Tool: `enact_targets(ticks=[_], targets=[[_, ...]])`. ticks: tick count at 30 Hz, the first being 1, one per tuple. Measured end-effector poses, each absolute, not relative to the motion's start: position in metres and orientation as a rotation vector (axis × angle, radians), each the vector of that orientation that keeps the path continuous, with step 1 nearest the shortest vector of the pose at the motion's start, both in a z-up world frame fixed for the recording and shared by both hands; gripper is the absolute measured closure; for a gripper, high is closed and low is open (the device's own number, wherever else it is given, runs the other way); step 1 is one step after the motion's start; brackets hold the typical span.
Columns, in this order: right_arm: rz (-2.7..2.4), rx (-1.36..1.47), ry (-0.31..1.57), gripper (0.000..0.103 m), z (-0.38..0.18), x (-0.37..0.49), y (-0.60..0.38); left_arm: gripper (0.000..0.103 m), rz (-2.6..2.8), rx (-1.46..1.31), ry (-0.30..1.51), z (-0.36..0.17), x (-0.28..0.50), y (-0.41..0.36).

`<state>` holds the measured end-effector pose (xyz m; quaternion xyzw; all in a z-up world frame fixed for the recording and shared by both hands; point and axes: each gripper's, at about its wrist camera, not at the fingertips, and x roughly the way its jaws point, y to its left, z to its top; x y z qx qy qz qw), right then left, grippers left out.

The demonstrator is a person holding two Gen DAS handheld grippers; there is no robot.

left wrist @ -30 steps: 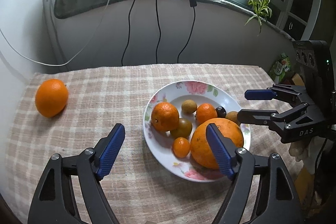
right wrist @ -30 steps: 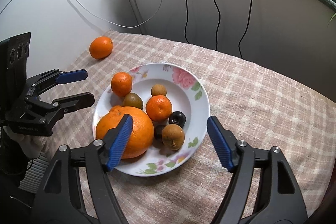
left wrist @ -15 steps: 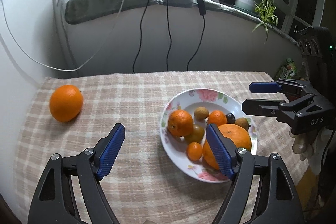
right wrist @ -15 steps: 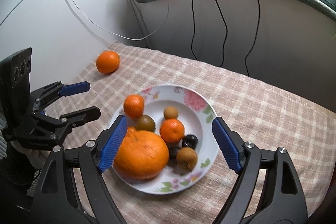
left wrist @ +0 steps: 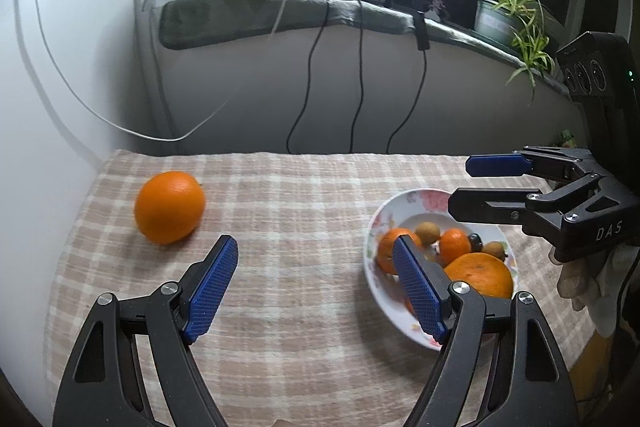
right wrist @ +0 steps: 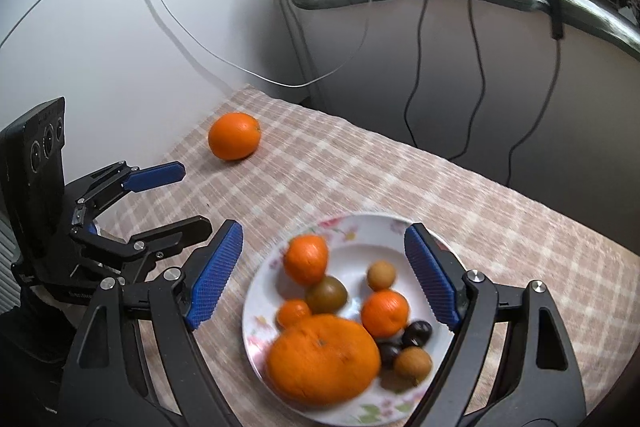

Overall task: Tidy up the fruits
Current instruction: 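Move both tools from the plate to the large orange on the cloth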

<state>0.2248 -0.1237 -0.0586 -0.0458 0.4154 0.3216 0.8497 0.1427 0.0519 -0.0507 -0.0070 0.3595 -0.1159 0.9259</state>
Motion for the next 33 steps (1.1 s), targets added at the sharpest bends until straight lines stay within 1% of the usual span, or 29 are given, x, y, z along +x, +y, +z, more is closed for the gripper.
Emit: enact_targets(ticks=[18,33], targets=[[0.772,-0.093,0.900,0.017,-0.055,0.257,-0.055,0.023,-0.142,-0.077,0.732,-0.059,0.164,0.113],[0.821,-0.111,0.966,0.017,-0.073,0.282,0.002,0.023,-0.098,-0.196,0.774,-0.080,0.190,0.171]])
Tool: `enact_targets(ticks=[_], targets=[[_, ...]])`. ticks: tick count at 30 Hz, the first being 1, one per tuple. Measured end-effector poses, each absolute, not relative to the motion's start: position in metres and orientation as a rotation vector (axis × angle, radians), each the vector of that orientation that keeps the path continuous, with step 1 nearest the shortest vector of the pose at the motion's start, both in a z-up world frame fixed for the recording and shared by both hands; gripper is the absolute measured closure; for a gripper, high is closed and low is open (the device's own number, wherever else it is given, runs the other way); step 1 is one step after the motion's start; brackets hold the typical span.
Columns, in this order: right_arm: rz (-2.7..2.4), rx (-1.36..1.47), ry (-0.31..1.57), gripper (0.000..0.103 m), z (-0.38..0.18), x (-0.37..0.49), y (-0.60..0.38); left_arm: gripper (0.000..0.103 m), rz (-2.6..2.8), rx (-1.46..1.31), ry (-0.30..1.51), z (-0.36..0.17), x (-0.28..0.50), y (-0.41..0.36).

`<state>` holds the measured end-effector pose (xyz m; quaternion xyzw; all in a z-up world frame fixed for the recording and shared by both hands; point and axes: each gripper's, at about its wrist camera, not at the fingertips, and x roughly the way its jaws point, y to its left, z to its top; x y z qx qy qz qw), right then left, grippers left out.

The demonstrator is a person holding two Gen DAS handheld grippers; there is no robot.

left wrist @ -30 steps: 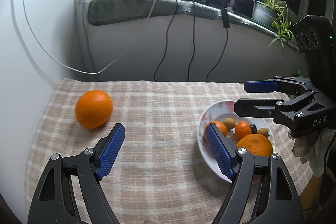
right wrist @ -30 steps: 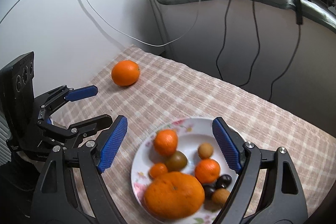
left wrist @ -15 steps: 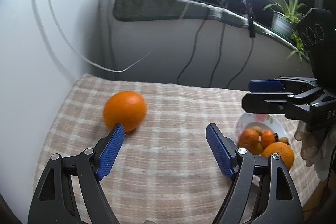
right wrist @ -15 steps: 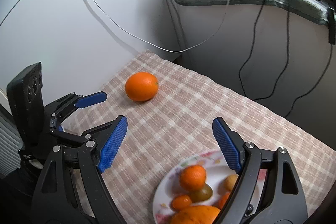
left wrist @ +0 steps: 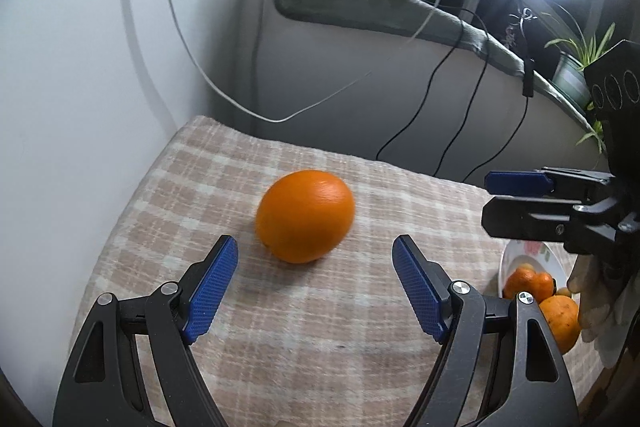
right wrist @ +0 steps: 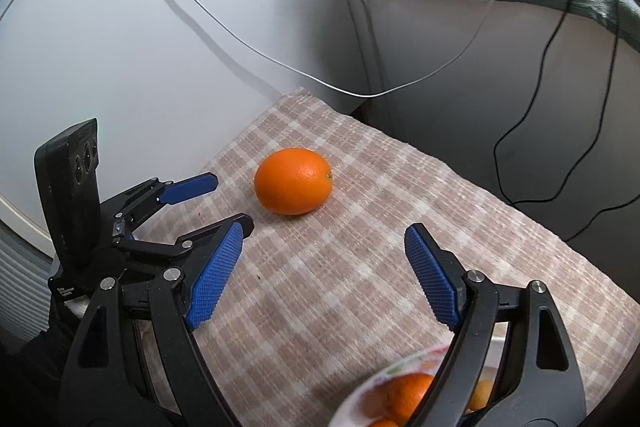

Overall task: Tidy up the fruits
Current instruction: 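Move both tools from the plate to the large orange on the cloth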

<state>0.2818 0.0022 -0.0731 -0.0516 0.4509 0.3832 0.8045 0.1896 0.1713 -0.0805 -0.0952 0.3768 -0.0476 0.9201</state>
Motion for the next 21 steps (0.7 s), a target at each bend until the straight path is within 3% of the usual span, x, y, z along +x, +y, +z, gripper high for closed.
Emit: enact_targets(ticks=[21], targets=[[0.840,-0.030,1.080,0.017,-0.122,0.321,0.056,0.023,-0.161,-0.268,0.829,-0.109,0.223,0.189]])
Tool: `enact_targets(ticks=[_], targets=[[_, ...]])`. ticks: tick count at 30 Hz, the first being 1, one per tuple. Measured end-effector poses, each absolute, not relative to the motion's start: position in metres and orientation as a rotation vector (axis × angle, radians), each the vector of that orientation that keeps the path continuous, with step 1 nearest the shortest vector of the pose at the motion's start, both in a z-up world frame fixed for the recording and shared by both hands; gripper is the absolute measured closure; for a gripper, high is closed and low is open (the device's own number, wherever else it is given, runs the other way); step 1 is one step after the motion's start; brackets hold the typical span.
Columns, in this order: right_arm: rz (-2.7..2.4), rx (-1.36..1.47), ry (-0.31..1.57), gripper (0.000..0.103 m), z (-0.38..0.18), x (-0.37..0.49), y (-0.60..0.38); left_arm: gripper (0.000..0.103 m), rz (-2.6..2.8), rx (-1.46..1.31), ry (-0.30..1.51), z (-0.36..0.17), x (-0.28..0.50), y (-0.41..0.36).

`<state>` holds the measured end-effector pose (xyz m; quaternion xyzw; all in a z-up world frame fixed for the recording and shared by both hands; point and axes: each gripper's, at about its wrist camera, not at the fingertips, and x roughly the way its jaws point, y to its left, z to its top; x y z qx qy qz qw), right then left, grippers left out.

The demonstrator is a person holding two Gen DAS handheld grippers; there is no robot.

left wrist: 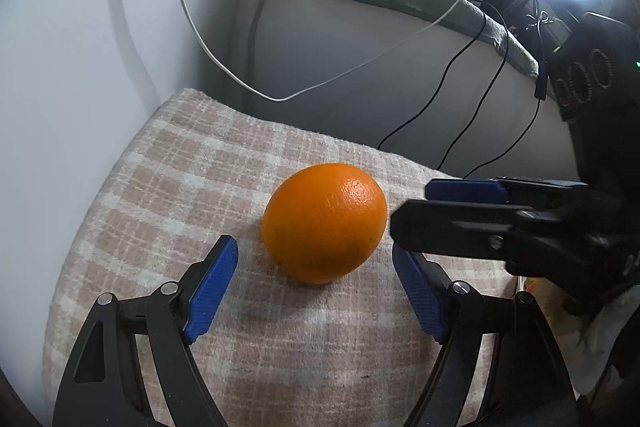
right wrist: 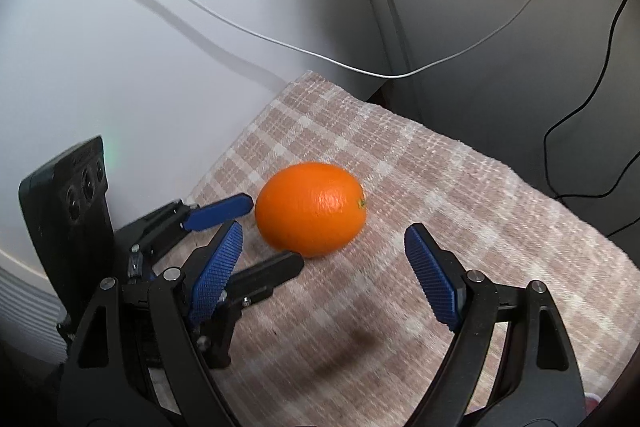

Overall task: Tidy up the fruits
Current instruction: 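Move both tools from the plate to the large orange on the cloth, then close the right tool on the large orange while the left tool closes on it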

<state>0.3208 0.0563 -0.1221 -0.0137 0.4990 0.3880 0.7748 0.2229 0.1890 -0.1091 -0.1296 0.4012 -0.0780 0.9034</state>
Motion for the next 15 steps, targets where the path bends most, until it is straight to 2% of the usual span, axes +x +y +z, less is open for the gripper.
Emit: enact_targets(ticks=[15], targets=[[0.838,0.073,1.143,0.017,-0.138,0.343,0.069,0.023,-0.188,-0.307,0.863,-0.119,0.239,0.189]])
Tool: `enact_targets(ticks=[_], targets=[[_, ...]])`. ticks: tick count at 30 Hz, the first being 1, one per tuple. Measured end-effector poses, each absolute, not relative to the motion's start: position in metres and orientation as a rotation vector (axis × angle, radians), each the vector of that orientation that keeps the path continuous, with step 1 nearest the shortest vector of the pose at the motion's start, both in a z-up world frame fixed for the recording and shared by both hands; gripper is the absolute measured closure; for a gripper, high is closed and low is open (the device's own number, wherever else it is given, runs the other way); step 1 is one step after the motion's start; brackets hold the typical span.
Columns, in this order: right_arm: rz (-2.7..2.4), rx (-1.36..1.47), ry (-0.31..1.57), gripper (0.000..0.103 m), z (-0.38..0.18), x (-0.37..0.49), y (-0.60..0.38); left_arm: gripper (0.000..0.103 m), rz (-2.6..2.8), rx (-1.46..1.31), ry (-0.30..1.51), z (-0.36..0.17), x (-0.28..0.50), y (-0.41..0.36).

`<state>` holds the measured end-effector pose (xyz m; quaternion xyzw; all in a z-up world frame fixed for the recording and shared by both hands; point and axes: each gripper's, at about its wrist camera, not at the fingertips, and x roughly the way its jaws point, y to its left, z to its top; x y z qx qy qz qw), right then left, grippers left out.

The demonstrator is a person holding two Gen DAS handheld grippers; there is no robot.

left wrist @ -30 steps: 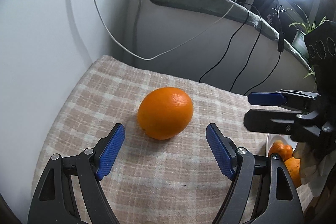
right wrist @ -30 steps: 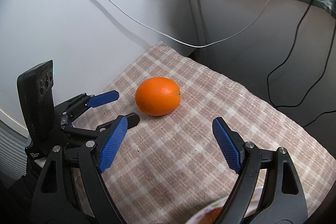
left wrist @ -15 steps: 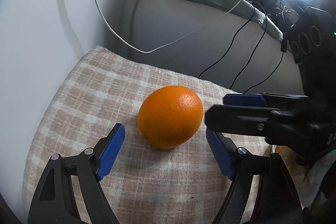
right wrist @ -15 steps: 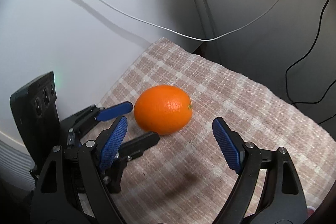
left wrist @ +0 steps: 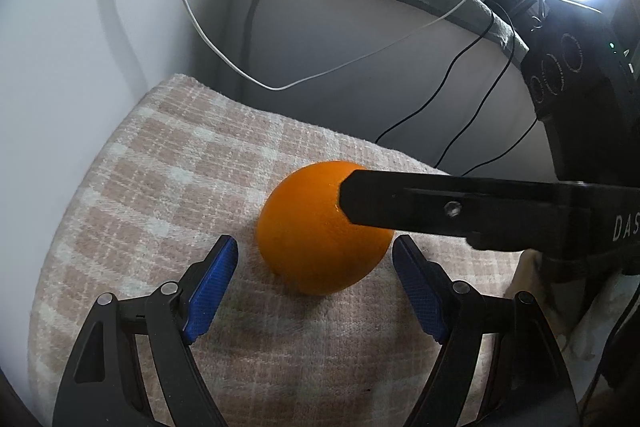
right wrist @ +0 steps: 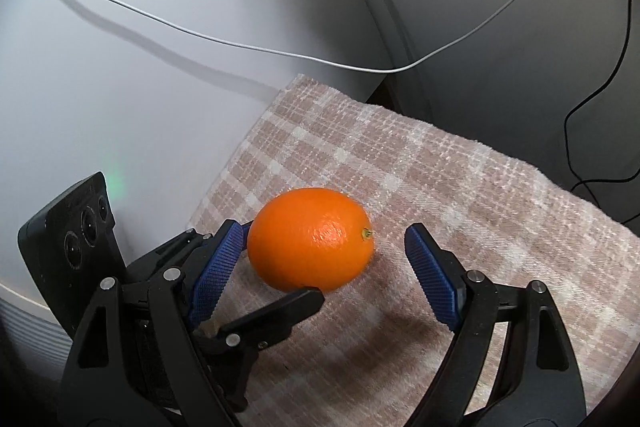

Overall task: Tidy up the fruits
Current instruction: 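Close the right tool on the large orange while the left tool closes on it, then carry the large orange with both tools and set it atop the plate fruits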

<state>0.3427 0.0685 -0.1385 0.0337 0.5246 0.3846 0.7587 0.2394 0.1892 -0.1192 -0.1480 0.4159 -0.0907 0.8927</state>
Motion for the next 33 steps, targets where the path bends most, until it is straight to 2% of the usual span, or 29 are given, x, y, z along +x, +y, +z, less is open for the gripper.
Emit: enact_targets(ticks=[11,15,19,33], targets=[[0.874,0.096,1.181,0.018,-0.147,0.345,0.080,0.024,-0.195,-0.293,0.854,-0.119,0.245,0.183],[0.871,0.091,1.191,0.028,-0.151,0.345,0.082,0.030,-0.204,-0.281,0.847,-0.118,0.246,0.178],[0.876,0.114,1.201,0.029,-0.152,0.347,0.078,0.033,-0.184,-0.243,0.837,-0.118,0.246,0.168],[0.871,0.111,1.166,0.029,-0.135,0.329,0.068,0.033,-0.169,-0.220,0.785,-0.103,0.226,0.151]])
